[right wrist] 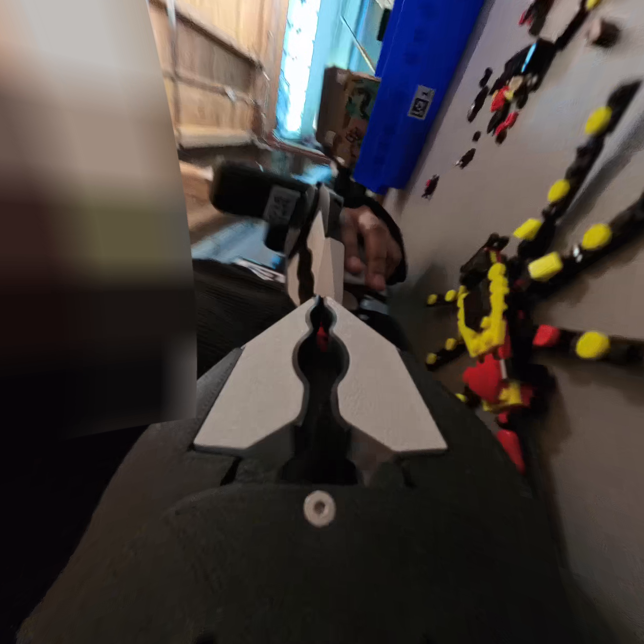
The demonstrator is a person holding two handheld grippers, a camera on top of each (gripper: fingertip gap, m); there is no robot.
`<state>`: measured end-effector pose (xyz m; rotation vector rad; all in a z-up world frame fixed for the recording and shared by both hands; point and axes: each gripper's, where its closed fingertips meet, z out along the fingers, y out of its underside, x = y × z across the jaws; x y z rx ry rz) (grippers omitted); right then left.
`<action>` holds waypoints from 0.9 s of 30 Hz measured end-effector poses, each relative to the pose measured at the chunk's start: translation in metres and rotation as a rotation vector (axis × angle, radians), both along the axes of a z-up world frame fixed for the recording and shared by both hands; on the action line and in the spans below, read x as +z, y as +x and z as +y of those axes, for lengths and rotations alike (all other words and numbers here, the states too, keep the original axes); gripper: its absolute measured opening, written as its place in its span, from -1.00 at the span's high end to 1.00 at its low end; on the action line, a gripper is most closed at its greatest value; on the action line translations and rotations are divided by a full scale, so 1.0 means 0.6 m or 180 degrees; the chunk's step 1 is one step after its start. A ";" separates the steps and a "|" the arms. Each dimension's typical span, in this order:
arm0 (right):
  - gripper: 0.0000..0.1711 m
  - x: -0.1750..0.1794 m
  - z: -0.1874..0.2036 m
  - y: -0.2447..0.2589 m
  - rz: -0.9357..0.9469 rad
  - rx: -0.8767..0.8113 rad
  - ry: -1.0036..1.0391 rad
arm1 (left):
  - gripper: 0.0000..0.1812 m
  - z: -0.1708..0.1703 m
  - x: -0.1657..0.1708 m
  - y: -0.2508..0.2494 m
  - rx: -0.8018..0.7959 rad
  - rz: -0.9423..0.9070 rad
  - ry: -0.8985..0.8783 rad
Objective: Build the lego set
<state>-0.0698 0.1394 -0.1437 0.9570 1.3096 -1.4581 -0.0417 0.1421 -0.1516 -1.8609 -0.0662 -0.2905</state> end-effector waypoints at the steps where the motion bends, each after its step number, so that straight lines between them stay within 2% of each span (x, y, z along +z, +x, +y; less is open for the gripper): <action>1: 1.00 -0.002 0.000 0.005 0.0362 0.0044 0.0205 | 0.95 -0.001 0.001 -0.002 0.0012 -0.0034 0.0015; 4: 0.74 0.004 -0.002 0.017 0.1264 0.0077 0.0516 | 0.94 -0.002 0.015 -0.007 0.0052 -0.0197 0.0169; 8: 0.61 0.013 -0.008 0.033 0.1710 0.0162 0.0558 | 0.94 -0.007 0.036 -0.008 0.0004 -0.0469 0.0406; 18: 0.92 0.039 -0.013 0.034 0.2402 -0.0032 0.0571 | 0.94 -0.009 0.056 0.000 -0.0127 -0.0777 0.0624; 27: 0.92 0.050 -0.013 0.031 0.3071 -0.0246 0.0649 | 0.94 -0.008 0.057 0.001 -0.0167 -0.0972 0.0635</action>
